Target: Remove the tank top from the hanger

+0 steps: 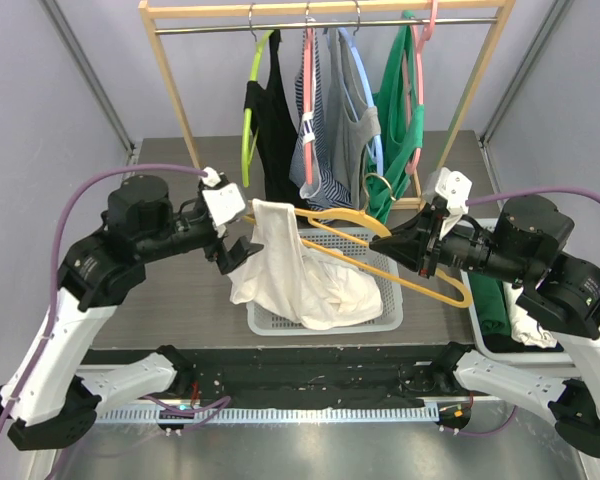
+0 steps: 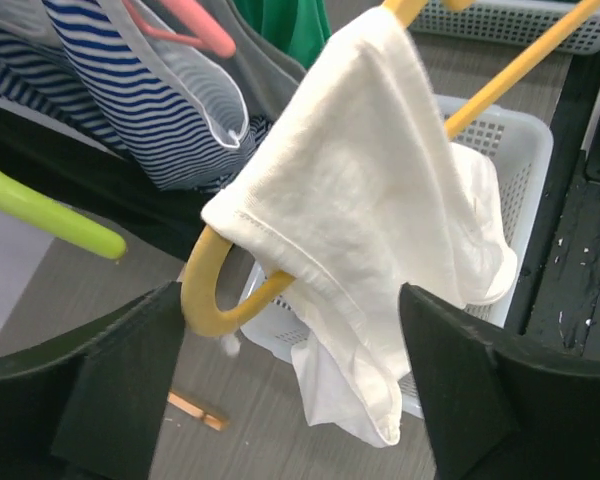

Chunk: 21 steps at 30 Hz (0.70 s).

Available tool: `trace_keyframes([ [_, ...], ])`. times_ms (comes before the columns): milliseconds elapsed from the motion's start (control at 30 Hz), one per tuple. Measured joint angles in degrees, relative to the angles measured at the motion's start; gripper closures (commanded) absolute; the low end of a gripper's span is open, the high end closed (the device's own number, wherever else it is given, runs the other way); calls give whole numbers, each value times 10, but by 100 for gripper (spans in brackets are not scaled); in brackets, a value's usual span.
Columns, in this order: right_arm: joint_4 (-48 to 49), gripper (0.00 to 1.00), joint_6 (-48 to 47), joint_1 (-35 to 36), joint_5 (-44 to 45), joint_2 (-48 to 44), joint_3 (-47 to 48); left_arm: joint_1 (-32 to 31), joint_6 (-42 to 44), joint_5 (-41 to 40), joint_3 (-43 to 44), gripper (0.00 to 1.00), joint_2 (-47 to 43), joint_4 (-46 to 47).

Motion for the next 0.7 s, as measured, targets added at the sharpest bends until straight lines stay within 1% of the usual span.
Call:
trace_keyframes([
  [67,1,99,1,0,-1,0,0,0,-9,-7,-10,26,7,6],
  [233,3,99,4,0,-3,1,0,1,-31,-13,-18,30,25,21],
  [333,4,99,7,0,-3,0,-1,1,-39,-12,-16,47,27,26],
  [367,4,99,7,0,-3,-1,-2,2,-43,-12,-15,58,27,27],
  [500,4,99,6,0,-1,-9,-7,7,-53,-10,-7,73,28,27],
  [533,4,99,5,0,0,-12,-7,7,-56,-8,-7,79,29,26],
  [600,4,99,2,0,1,-16,-7,7,-62,0,-3,87,30,25],
  [633,4,99,-1,-1,3,-18,-7,7,-64,4,-1,95,31,23],
  [667,4,99,-2,-2,5,-19,-7,8,-66,9,1,99,32,21],
  [700,5,99,-3,-3,8,-21,-7,8,-68,15,4,100,33,18],
])
